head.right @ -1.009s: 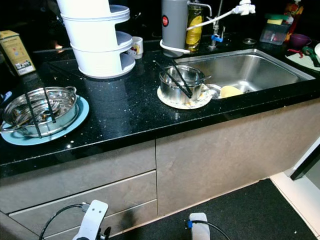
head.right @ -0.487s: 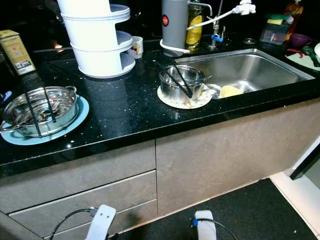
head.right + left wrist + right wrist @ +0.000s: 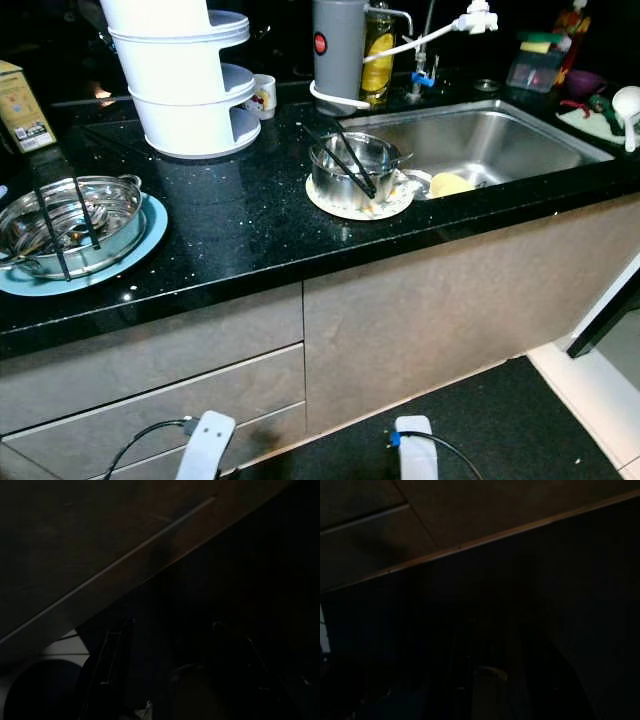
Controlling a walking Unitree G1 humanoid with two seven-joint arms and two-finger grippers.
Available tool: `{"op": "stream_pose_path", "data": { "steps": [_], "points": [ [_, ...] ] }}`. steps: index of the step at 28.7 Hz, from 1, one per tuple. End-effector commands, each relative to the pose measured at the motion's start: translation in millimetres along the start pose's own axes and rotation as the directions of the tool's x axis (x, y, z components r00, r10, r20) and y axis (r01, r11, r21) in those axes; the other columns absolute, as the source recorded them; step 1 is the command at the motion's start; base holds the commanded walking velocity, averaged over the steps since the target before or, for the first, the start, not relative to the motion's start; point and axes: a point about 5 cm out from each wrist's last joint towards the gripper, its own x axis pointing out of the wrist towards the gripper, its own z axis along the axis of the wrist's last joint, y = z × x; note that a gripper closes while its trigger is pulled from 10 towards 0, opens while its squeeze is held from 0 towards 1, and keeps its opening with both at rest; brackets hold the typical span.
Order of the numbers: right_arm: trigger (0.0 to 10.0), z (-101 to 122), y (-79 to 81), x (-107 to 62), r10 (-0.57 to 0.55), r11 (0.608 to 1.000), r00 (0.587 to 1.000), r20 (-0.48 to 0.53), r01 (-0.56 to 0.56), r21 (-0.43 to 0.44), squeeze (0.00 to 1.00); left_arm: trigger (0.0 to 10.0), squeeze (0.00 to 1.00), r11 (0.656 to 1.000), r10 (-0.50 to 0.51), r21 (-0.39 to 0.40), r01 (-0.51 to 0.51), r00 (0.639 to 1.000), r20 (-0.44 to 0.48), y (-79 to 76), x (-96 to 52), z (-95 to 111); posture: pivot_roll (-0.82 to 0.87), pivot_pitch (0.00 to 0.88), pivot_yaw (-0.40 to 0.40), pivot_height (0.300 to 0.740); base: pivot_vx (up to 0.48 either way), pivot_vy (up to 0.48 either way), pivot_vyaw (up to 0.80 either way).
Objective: Kitchen organization
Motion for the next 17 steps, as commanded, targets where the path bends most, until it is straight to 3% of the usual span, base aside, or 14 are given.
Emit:
{"op": "stream_pose_path", "data": {
  "steps": [1,17],
  "points": [
    [10.0,-12.5,1.2,-2.9,-0.009,1.0,0.999,-0.051,0.009,0.004,0.0,10.0,0.02,1.0,0.007,-0.011,-0.007,0.999,-0.037,4.3,-2.6,-9.2,-0.04,0.082,-0.015,0.74,0.0,0.0,0.0],
    [10.0,-12.8,7.9,-2.0,0.016,0.995,0.999,-0.052,-0.011,0.098,0.0,10.0,0.03,1.0,0.006,-0.029,-0.007,1.0,-0.029,11.1,-2.8,-8.8,-0.01,0.085,-0.023,0.74,0.0,0.0,0.0]
  ]
}}
